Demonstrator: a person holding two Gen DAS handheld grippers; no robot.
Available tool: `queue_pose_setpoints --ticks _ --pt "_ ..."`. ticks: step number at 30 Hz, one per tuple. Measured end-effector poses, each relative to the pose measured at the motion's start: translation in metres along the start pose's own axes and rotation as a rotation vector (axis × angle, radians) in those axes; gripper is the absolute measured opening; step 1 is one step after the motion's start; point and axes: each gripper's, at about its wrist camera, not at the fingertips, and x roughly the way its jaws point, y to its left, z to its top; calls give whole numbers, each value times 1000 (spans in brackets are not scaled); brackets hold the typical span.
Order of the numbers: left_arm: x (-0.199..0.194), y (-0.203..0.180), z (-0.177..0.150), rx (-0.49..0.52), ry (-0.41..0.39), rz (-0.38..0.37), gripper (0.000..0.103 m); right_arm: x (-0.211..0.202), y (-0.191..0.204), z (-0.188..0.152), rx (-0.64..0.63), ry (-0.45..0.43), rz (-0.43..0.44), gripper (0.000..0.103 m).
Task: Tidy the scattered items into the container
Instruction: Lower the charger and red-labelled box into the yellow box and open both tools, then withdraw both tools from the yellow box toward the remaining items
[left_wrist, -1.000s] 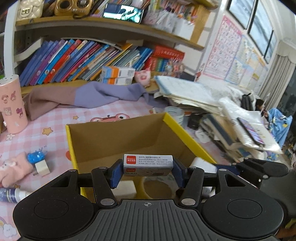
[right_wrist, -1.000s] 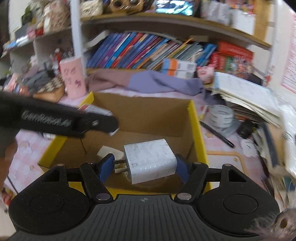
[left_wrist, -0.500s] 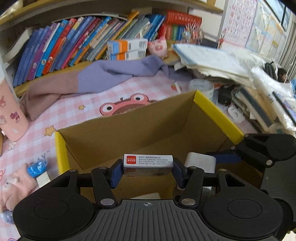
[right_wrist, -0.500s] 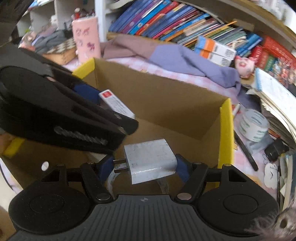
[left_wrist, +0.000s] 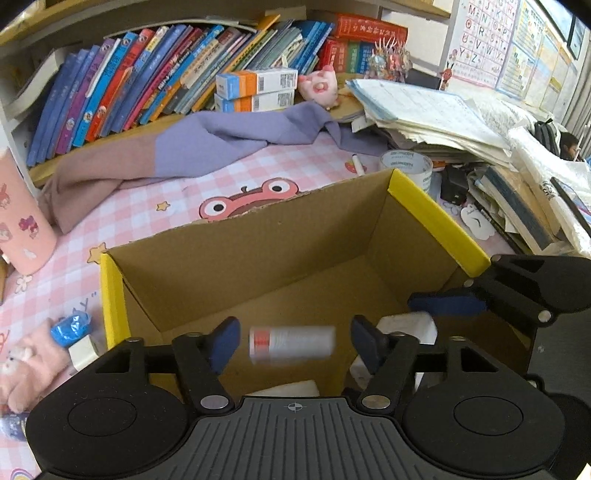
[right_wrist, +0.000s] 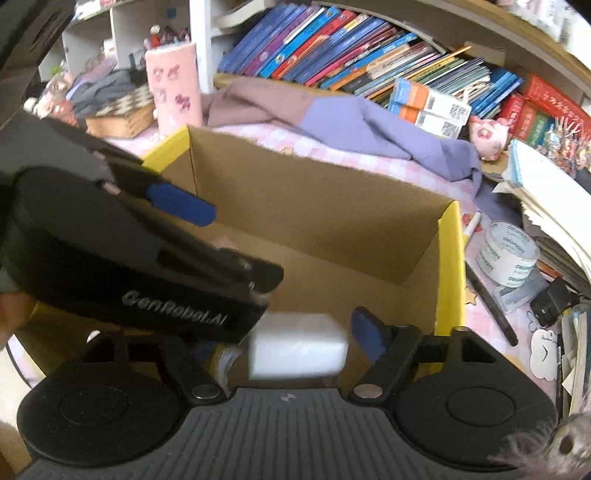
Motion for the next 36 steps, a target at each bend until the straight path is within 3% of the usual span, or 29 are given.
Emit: queue_pose_setpoints --ticks 11,20,28,36 --pt "-52 -2 -11 -23 -153 32 81 -40 13 1 29 -149 -66 84" --pt "-115 14 -39 -119 -293 43 87 -85 30 -16 80 -270 -164 84" --pt "-152 21 -75 -170 -360 46 88 -122 52 -40 203 -364 -270 84" --pt "-181 26 -111 -163 -360 33 88 -147 90 -71 301 -358 -327 85"
